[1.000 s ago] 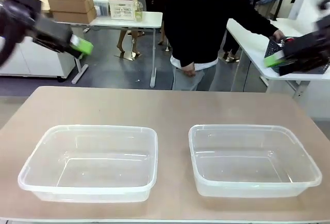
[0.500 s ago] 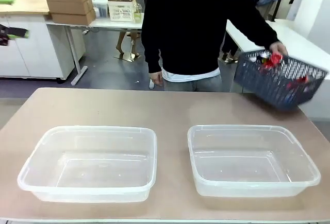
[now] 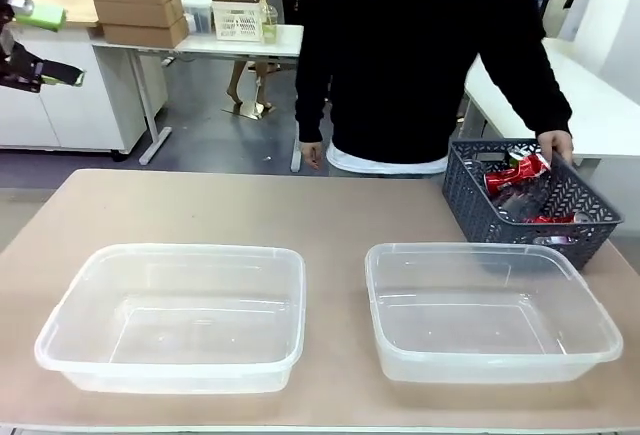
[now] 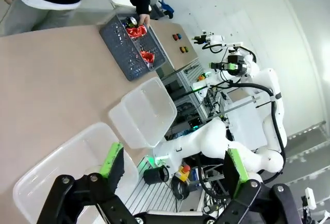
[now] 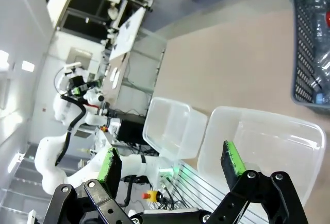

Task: Sort the waste into each basket.
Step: Pick up the Organizing box on the left side of the table and lift it.

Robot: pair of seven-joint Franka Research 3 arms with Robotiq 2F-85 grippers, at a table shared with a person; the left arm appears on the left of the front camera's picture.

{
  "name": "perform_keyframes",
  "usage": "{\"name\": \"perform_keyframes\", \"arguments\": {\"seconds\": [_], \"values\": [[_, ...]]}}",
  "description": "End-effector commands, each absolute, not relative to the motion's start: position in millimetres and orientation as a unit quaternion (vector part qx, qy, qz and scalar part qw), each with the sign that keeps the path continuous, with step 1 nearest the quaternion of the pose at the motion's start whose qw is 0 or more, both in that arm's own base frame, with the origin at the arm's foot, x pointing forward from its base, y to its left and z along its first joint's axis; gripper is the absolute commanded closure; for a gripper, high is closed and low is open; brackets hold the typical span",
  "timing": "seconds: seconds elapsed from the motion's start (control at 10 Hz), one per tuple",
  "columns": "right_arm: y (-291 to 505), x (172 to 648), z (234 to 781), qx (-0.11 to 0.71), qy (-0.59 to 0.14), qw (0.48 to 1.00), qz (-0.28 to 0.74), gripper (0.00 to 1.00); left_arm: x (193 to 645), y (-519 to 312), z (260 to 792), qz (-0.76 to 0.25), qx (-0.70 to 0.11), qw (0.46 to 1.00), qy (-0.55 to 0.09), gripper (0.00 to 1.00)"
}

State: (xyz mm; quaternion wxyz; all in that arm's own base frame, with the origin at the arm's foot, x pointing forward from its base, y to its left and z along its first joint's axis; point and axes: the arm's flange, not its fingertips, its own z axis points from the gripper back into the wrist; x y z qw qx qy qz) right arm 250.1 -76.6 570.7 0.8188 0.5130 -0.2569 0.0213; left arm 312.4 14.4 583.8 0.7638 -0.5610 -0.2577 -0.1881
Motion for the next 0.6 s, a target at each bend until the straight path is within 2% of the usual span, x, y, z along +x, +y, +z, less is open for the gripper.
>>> {"name": "perform_keyframes", "arguments": {"seconds": [0.0,0.1,0.2,0.3,0.4,0.5], "values": [[-80.1,253.0,569.7,0.519,-0.269,0.811,0.03,0.0,314.2,15.6,585.4,-0.195,-0.567,0.754,-0.269,0.0],[-76.6,250.1,570.7,0.513,-0.257,0.819,0.021,0.0,312.4,14.4,583.8,-0.188,-0.561,0.764,-0.258,0.0],[-57.6,256.5,577.8,0.513,-0.249,0.821,0.013,0.0,308.3,9.5,585.6,-0.235,-0.554,0.772,-0.205,0.0],[-16.8,267.1,591.5,0.525,-0.232,0.819,0.006,0.0,298.8,7.6,591.2,-0.267,-0.475,0.825,-0.15,0.0],[39.9,278.9,600.8,0.503,-0.218,0.836,-0.007,0.0,282.9,11.1,602.4,-0.29,-0.41,0.859,-0.1,0.0],[103.3,284.8,601.6,0.478,-0.178,0.86,0.027,0.0,259.0,14.8,615.4,-0.319,-0.331,0.886,-0.056,0.0]]}}
